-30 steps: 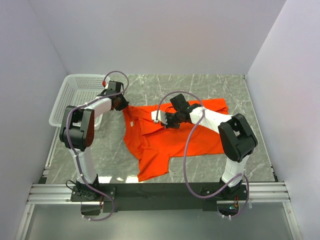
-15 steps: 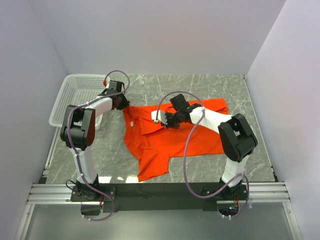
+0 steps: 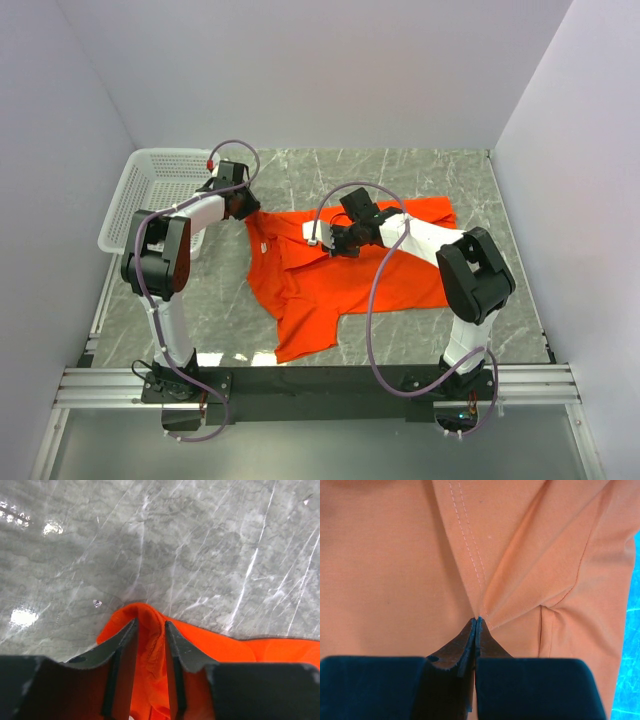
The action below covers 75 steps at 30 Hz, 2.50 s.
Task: Fold and stack the t-shirts
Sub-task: Fold the tshirt
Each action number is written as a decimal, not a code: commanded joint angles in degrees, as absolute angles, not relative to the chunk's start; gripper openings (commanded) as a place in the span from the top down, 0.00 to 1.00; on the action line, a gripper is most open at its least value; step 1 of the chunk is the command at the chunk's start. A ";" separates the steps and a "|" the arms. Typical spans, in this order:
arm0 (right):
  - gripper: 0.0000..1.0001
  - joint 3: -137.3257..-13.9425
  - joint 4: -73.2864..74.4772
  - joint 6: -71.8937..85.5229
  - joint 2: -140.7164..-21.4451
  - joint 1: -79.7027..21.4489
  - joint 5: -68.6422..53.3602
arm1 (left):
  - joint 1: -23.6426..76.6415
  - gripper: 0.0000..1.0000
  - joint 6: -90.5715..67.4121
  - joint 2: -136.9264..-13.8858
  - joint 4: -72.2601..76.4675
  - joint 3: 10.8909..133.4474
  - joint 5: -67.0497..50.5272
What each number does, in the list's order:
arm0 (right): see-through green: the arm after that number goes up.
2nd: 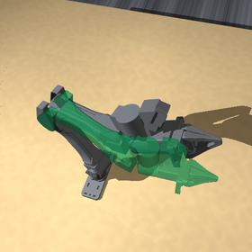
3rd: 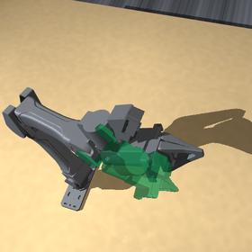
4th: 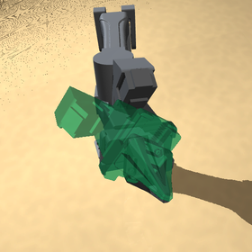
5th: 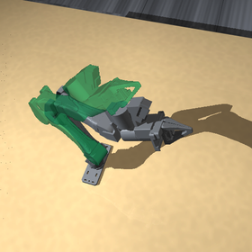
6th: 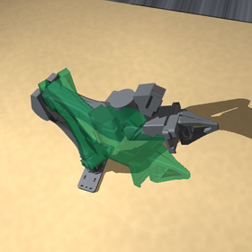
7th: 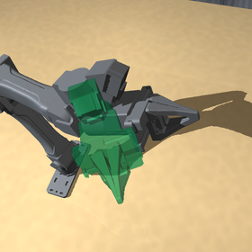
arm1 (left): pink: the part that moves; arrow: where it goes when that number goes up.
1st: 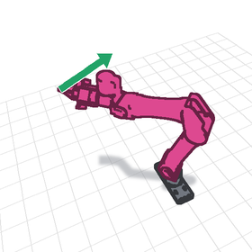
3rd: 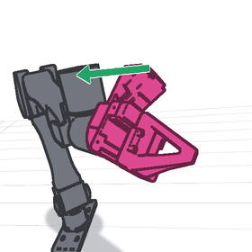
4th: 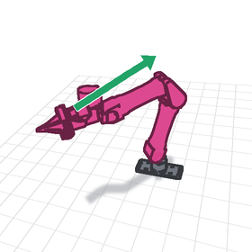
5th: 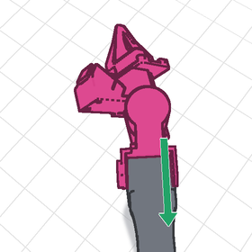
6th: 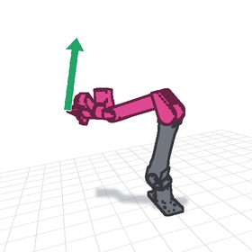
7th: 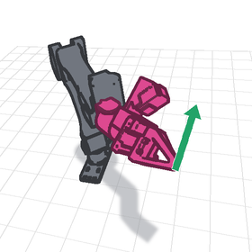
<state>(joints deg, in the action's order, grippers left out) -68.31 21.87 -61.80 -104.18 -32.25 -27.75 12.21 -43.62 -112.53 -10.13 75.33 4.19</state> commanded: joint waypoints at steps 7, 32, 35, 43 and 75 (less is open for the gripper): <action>0.98 -69.70 21.88 -61.17 -102.57 -32.34 -28.65 | 12.57 0.67 -43.24 -111.88 -9.67 77.61 3.87; 0.98 -69.70 21.97 -61.79 -103.09 -32.43 -26.11 | 11.78 1.00 -42.71 -105.56 -9.31 69.52 6.68; 0.98 -69.52 22.06 -62.23 -103.01 -32.43 -24.79 | 11.60 1.00 -43.07 -106.08 -9.23 69.43 6.33; 0.66 -70.31 22.15 -61.53 -101.61 -32.34 -22.76 | 11.51 0.99 -42.63 -107.93 -10.11 71.54 5.71; 0.50 -84.11 17.67 -23.12 -116.27 -50.01 -6.15 | 11.43 0.99 -43.07 -108.19 -7.38 70.22 1.49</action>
